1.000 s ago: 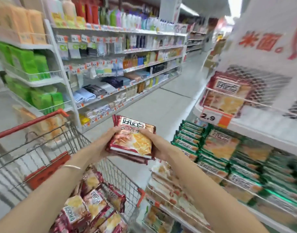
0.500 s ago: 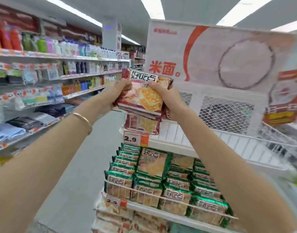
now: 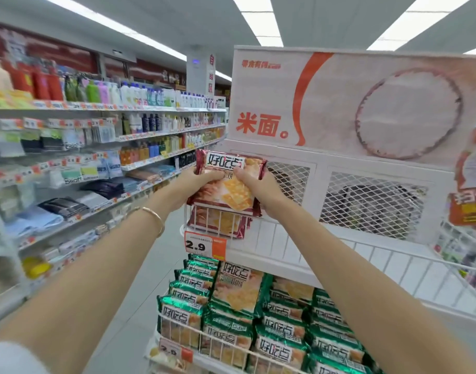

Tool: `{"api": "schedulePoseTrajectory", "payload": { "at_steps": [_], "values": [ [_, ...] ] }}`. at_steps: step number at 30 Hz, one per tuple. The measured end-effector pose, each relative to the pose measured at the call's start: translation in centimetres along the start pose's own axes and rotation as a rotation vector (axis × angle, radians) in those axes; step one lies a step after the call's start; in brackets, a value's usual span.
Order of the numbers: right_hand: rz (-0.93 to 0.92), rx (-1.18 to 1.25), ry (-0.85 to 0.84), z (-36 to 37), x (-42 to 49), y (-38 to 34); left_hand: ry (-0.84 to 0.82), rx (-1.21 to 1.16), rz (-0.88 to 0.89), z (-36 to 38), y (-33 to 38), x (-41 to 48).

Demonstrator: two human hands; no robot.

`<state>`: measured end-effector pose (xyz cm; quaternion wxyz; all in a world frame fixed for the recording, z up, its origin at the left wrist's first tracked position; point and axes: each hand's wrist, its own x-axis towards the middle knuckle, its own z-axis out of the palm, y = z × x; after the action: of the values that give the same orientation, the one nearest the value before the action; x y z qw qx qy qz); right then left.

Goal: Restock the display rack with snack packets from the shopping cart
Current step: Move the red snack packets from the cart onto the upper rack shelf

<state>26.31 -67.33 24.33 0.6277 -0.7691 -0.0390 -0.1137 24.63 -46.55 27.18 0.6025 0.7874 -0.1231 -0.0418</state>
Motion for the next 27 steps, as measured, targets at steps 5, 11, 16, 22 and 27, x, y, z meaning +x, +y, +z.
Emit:
{"api": "schedulePoseTrajectory", "payload": {
  "at_steps": [5,11,16,22,27],
  "values": [
    [0.030,0.302,0.117,-0.9,-2.9,-2.8,0.091,-0.129,0.009,-0.1,0.0,0.8],
    [0.135,0.679,0.348,-8.9,-1.4,-3.3,-0.015,0.247,0.134,1.1,1.5,0.2],
    [0.236,0.685,0.454,-13.1,-1.1,-0.9,-0.118,0.772,0.242,2.5,1.7,0.2],
    [0.251,0.660,0.444,-15.5,0.3,2.3,-0.103,1.084,0.123,0.8,1.5,2.1],
    [0.228,0.524,0.386,-15.1,-0.1,1.4,-0.138,1.379,0.117,4.3,3.3,2.3]
  ]
}}
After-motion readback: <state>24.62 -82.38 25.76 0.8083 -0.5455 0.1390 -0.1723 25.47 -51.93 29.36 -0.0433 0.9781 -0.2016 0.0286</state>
